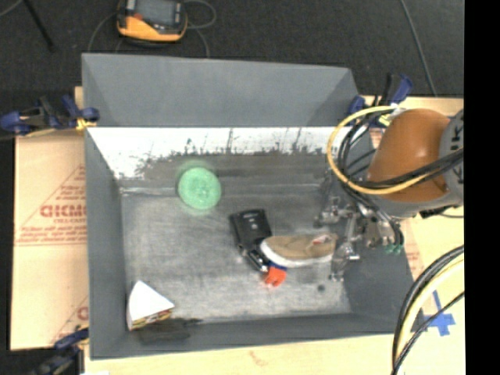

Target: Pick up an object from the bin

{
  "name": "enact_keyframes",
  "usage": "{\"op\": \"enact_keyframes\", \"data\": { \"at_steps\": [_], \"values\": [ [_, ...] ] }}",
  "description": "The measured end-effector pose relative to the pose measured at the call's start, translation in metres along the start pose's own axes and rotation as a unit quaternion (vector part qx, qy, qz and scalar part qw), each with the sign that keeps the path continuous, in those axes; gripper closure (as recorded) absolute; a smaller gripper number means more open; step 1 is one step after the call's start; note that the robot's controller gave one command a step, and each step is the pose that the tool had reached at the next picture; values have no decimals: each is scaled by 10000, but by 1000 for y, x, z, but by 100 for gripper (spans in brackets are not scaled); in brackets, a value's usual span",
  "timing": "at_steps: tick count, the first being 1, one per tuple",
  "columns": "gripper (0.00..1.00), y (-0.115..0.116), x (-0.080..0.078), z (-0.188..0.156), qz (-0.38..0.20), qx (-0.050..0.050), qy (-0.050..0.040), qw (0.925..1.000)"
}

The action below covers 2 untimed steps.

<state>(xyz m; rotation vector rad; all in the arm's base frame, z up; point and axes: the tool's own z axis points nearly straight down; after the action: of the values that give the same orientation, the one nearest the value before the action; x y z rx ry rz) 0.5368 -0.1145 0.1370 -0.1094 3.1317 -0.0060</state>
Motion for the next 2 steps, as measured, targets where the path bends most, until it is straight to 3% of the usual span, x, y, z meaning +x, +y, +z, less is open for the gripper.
{"op": "enact_keyframes", "data": {
  "at_steps": [1,2],
  "values": [
    [100,33,-25,63,-49,-12,-19,10000],
    [100,33,-25,63,-55,-11,-19,10000]
  ]
}}
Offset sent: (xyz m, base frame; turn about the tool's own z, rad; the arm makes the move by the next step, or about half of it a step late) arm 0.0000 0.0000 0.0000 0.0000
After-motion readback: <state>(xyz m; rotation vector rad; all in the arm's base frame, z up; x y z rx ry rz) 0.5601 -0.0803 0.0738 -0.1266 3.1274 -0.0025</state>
